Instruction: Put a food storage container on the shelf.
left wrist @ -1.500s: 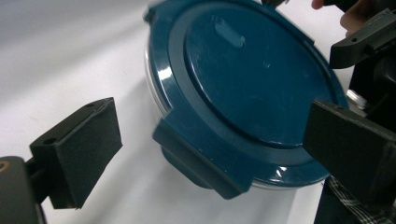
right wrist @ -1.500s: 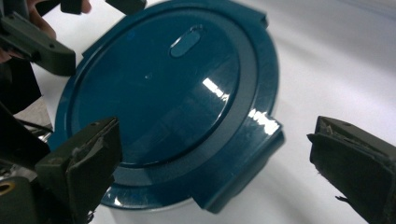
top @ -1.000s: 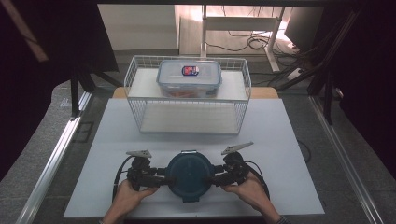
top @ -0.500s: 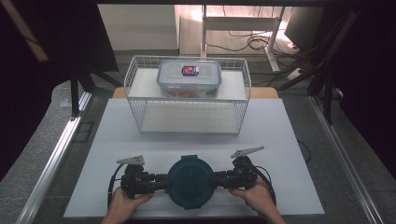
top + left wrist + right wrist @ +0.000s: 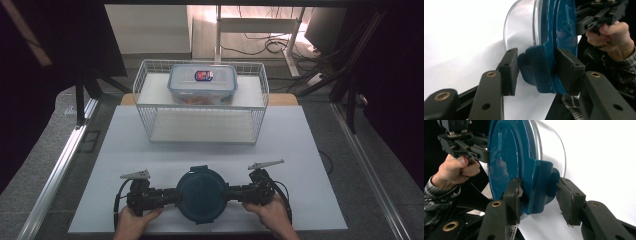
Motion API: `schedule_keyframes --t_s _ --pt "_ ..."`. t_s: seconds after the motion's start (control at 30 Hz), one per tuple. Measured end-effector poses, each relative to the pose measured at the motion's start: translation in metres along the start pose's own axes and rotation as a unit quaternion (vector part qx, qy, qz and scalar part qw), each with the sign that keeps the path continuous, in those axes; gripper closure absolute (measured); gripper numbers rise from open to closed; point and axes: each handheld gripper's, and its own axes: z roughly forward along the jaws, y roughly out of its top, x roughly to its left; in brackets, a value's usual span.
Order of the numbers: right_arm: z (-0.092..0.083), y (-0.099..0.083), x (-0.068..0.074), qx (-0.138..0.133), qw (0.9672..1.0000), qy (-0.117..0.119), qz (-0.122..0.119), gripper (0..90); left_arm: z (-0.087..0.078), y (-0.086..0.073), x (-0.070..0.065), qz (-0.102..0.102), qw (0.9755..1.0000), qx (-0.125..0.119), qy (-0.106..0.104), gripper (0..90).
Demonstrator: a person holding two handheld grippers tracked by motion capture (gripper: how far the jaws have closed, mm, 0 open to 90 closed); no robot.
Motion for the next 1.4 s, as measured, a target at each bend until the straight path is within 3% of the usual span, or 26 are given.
schedule_keyframes --t_s 0.07,0.23,0.3,0.4,0.47,0.93,1.4 --pt "0.000 0.000 0.001 -0.002 1.0000 -0.003 0.004 56.0 0.000 0.000 0.000 -0.015 0.9999 -0.003 0.000 54.3" --pt "-0.001 -0.003 -0.003 -0.010 0.9990 0.008 0.043 57.5 0.003 0.002 0.001 -0.044 0.9989 -0.016 -0.007 55.7" --pt "-0.002 -0.003 -0.004 -0.009 0.9990 0.008 0.044 57.7 0.002 0.004 0.001 -0.050 0.9986 -0.016 -0.008 56.2" --pt "-0.003 -0.001 -0.001 -0.013 0.9996 -0.005 0.024 57.6 0.004 0.008 0.001 -0.054 0.9984 -0.014 -0.005 56.7" --pt "-0.005 0.002 0.004 -0.021 0.9996 -0.019 0.010 57.4 0.003 0.012 0.001 -0.048 0.9987 -0.017 -0.007 56.6" --pt "-0.026 0.031 0.010 -0.067 0.9973 -0.014 -0.025 57.5 -0.009 0.064 -0.019 0.010 0.9995 -0.029 0.013 56.6" --pt "-0.041 0.069 0.022 -0.087 0.9943 -0.024 -0.057 57.0 -0.025 0.106 -0.030 0.041 0.9977 -0.048 0.025 56.3"
